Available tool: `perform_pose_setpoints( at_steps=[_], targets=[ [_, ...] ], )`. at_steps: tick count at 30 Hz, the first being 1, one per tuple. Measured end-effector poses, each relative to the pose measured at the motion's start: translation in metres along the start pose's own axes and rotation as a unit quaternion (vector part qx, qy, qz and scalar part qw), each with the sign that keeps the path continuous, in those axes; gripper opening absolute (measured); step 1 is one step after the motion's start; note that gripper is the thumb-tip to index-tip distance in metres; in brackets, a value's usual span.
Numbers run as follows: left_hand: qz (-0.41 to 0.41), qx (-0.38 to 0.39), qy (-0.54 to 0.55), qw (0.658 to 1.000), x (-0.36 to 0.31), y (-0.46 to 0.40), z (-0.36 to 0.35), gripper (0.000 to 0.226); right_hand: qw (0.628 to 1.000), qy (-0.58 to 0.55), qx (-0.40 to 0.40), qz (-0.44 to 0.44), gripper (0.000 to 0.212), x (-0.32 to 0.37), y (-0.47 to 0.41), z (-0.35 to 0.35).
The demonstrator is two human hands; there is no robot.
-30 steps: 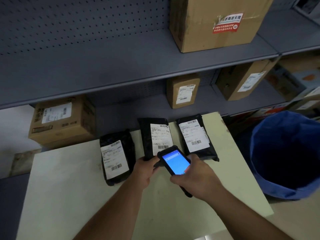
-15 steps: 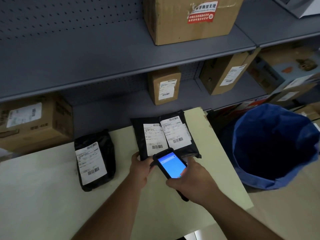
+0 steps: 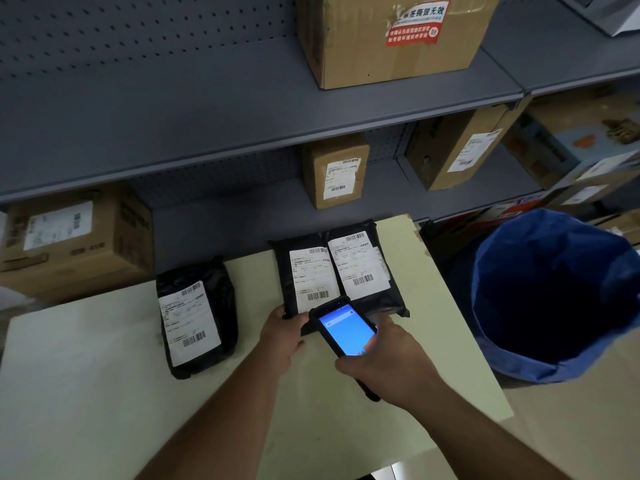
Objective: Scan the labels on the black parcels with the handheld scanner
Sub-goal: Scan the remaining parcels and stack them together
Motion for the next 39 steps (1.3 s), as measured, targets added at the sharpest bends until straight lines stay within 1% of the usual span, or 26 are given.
perform_pose_setpoints(
  at_steps=[3, 5, 6, 8, 13, 16, 19, 22, 24, 25, 27, 28, 30, 34, 39],
  targets=[
    [-0.079, -0.034, -0.106, 0.991, -0.01, 0.009, 0.017, 0.039, 1.0, 0.002, 0.009, 0.008, 0.047, 0.009, 0.002, -0.01],
    [-0.13, -0.055, -0.18, 0.974, -0.012, 0.01, 0.032, 0.048, 1.0, 0.004, 0.013, 0.016, 0.047, 0.016, 0.003, -0.018],
    [-0.139, -0.062, -0.191, 0.97, -0.012, 0.01, 0.039, 0.055, 1.0, 0.005, 0.016, 0.02, 0.047, 0.02, 0.003, -0.022],
    [-0.142, -0.071, -0.182, 0.97, -0.013, 0.012, 0.057, 0.063, 0.999, 0.01, 0.023, 0.03, 0.048, 0.029, 0.006, -0.032],
    [-0.176, -0.102, -0.19, 0.96, -0.014, 0.012, 0.093, 0.061, 0.998, 0.023, 0.034, 0.053, 0.048, 0.052, 0.014, -0.056],
    [-0.202, -0.146, -0.181, 0.951, -0.012, 0.01, 0.115, 0.054, 0.997, 0.036, 0.042, 0.062, 0.047, 0.064, 0.018, -0.071],
    [-0.211, -0.219, -0.189, 0.934, -0.008, 0.006, 0.141, 0.059, 0.995, 0.046, 0.051, 0.067, 0.05, 0.075, 0.022, -0.085],
    [-0.187, -0.302, -0.2, 0.913, 0.0, 0.0, 0.17, 0.069, 0.993, 0.062, 0.056, 0.077, 0.055, 0.085, 0.027, -0.098],
    [-0.167, -0.329, -0.22, 0.903, 0.006, -0.005, 0.183, 0.076, 0.992, 0.072, 0.06, 0.081, 0.059, 0.09, 0.029, -0.106],
    [-0.149, -0.329, -0.235, 0.902, 0.009, -0.007, 0.187, 0.083, 0.992, 0.076, 0.061, 0.082, 0.059, 0.092, 0.03, -0.11],
    [-0.092, -0.311, -0.244, 0.914, 0.017, -0.012, 0.192, 0.102, 0.992, 0.078, 0.063, 0.081, 0.056, 0.094, 0.031, -0.116],
    [-0.058, -0.298, -0.233, 0.924, 0.021, -0.016, 0.194, 0.11, 0.992, 0.077, 0.067, 0.079, 0.054, 0.096, 0.032, -0.12],
    [-0.014, -0.269, -0.202, 0.942, 0.028, -0.024, 0.196, 0.118, 0.991, 0.075, 0.075, 0.076, 0.052, 0.099, 0.034, -0.126],
    [0.017, -0.241, -0.179, 0.954, 0.037, -0.036, 0.192, 0.122, 0.99, 0.081, 0.083, 0.074, 0.044, 0.104, 0.034, -0.135],
    [0.027, -0.231, -0.163, 0.959, 0.038, -0.042, 0.183, 0.109, 0.991, 0.075, 0.089, 0.064, 0.045, 0.104, 0.034, -0.143]
  ],
)
Point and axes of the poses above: each hand's wrist, its own y-axis away from the middle knuckle, its own z-axis out of the back of the hand, x = y × z, the point moved 2 cm from there along -y, towards the middle knuckle, and after that the axes turned 10 degrees about -x, right-handed, at the moved point
